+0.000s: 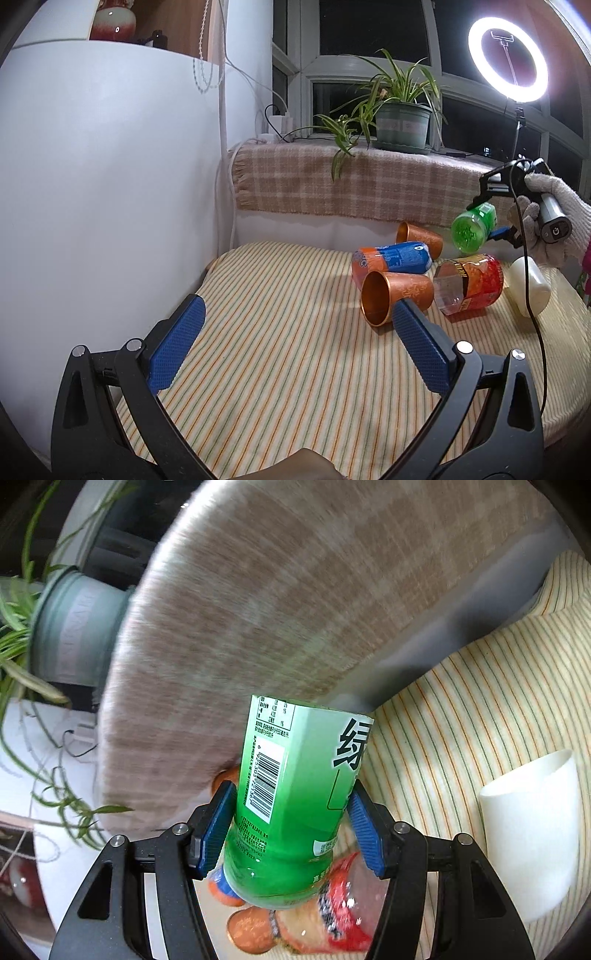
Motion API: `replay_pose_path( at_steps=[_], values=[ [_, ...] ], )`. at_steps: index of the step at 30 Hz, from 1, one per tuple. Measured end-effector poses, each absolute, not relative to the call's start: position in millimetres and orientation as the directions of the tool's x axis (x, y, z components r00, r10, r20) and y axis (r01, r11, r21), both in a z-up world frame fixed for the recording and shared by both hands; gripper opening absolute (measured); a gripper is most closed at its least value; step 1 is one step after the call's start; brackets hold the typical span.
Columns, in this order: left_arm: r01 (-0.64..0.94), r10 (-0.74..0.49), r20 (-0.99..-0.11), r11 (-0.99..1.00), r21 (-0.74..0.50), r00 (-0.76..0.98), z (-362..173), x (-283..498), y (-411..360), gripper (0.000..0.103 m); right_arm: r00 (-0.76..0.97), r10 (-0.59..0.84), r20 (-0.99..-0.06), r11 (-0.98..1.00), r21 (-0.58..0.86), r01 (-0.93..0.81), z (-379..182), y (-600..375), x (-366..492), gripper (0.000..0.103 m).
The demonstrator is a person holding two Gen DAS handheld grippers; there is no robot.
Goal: Flip cup upright
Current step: 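Lift the green bottle with the right tool and swing it toward the left tool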
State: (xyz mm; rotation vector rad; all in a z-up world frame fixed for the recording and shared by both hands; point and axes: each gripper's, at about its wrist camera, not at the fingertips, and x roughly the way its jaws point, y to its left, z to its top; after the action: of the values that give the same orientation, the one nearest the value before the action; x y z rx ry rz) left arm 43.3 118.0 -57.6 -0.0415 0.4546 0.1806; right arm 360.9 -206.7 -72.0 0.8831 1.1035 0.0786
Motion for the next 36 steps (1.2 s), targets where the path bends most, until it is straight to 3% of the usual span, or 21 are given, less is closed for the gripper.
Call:
replay_pose_path(
  at_steps=[9, 16, 25, 36],
  values=[
    [-0.166, 0.154, -0.428, 0.986, 0.010, 0.891, -47, 33, 108, 0.103, 0.528, 0.523, -0.669, 0.684, 0.699, 0.208, -7, -230, 313, 0.060],
    [-0.118, 0.106, -0.440, 0.993, 0.000, 0.892, -41, 27, 99, 0.103, 0.471, 0.573, -0.670, 0.727, 0.681, 0.085, 14, -228, 272, 0.060],
    [-0.029, -0.003, -0.514, 0.998, -0.054, 0.858, -43, 29, 90, 0.103, 0.323, 0.573, -0.753, 0.793, 0.609, 0.011, -46, -218, 227, 0.060],
    [0.071, -0.155, -0.598, 0.984, -0.161, 0.786, -47, 41, 70, 0.099, 0.147, 0.450, -0.881, 0.893, 0.439, -0.100, -103, -203, 190, 0.060]
  ],
)
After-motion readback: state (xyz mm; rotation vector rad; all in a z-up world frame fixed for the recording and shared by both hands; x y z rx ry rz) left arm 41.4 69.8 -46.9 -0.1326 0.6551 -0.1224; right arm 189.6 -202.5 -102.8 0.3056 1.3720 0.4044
